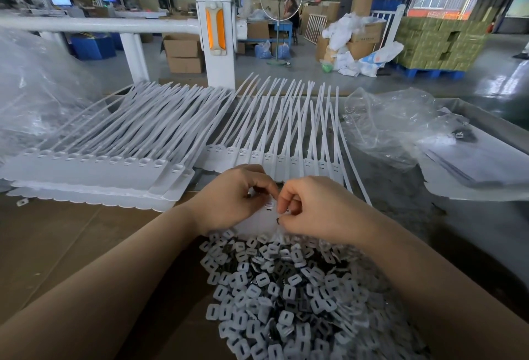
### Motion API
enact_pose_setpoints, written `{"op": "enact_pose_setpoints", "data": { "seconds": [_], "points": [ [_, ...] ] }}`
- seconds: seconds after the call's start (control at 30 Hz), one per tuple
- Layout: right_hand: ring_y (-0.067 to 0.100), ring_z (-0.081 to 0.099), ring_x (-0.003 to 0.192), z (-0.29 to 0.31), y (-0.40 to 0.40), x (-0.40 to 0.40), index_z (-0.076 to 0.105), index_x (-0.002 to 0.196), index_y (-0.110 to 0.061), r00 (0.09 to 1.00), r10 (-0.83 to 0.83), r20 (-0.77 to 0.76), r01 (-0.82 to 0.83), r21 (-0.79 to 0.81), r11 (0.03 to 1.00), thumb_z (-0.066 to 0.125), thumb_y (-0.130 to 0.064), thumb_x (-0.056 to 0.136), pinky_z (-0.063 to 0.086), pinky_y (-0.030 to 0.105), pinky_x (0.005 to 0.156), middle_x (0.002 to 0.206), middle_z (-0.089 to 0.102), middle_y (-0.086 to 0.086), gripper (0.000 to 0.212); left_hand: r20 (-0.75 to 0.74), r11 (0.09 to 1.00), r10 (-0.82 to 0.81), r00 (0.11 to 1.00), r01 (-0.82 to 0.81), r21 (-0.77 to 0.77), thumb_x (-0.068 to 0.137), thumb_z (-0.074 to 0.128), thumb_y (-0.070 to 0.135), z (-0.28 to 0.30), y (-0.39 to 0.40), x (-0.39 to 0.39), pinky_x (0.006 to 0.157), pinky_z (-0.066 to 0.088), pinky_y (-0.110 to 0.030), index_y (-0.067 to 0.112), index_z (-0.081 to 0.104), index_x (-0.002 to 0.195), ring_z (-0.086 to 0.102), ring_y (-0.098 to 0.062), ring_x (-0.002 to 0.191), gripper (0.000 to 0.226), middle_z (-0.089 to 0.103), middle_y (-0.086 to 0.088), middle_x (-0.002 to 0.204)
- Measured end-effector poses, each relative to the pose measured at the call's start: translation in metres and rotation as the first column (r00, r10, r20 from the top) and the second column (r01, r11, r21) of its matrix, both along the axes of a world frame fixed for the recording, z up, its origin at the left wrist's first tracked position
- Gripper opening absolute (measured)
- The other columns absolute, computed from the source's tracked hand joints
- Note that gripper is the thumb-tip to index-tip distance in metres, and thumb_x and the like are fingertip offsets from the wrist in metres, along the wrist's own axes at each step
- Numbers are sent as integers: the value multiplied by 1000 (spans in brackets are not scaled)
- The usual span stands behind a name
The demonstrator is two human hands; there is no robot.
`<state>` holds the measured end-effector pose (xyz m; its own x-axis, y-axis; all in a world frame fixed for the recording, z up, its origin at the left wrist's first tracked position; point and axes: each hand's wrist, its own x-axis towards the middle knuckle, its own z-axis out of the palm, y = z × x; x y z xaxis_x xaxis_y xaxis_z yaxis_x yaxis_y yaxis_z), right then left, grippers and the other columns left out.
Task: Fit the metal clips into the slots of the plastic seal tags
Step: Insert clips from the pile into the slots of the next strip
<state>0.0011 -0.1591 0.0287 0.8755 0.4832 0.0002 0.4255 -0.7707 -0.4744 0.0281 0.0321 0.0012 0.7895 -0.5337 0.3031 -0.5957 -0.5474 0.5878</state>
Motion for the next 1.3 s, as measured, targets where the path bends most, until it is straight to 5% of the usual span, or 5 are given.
{"op": "enact_pose_setpoints", "data": {
  "seconds": [0.37, 0.83, 1.03, 1.13, 1.3],
  "points": [
    [23, 63, 88, 22, -6, -7, 76, 87, -30, 880, 342, -329, -328, 101, 939, 81, -31, 79, 53, 47, 84, 90, 71, -1, 9, 3, 1000, -23, 1000, 23, -9, 89, 63, -1, 1, 2, 1, 82, 52, -34, 22, 77, 98, 62, -9, 88, 28, 60, 14, 92],
    [7, 67, 81, 15, 0, -9, 76, 88, -29, 880, 342, -331, -337, 75, 939, 77, -32, 84, 57, 36, 82, 88, 72, -11, 5, 129, 989, -11, 992, -9, 148, 86, 65, 6, 10, 3, -3, 77, 47, -23, 25, 74, 96, 58, -6, 82, 23, 62, 14, 84],
    [10, 69, 76, 11, -9, 4, 73, 78, -33, 987, -22, -159, 68, 291, 954, 73, -35, 85, 57, 28, 70, 80, 73, -14, 7, 80, 991, 47, 996, -57, 123, 83, 70, 7, 11, 9, 1, 73, 49, -23, 23, 75, 90, 60, -4, 77, 18, 67, 12, 83],
    [-7, 61, 60, 5, -13, 11, 74, 81, -26, 964, -174, -202, 243, 397, 885, 71, -30, 88, 42, 8, 52, 76, 73, -14, 9, -32, 996, 77, 997, -78, -32, 84, 72, 5, 9, 9, 2, 69, 45, -13, 22, 74, 88, 62, -4, 76, 17, 70, 9, 83],
    [-2, 54, 53, 3, -15, 14, 73, 87, -22, 912, -232, -338, 370, 438, 819, 67, -24, 92, 40, 14, 49, 73, 74, -7, 8, 12, 979, 76, 997, -73, -189, 81, 77, 4, 9, 2, -2, 66, 40, -9, 16, 67, 89, 58, -6, 71, 18, 65, 10, 78]
  ]
}}
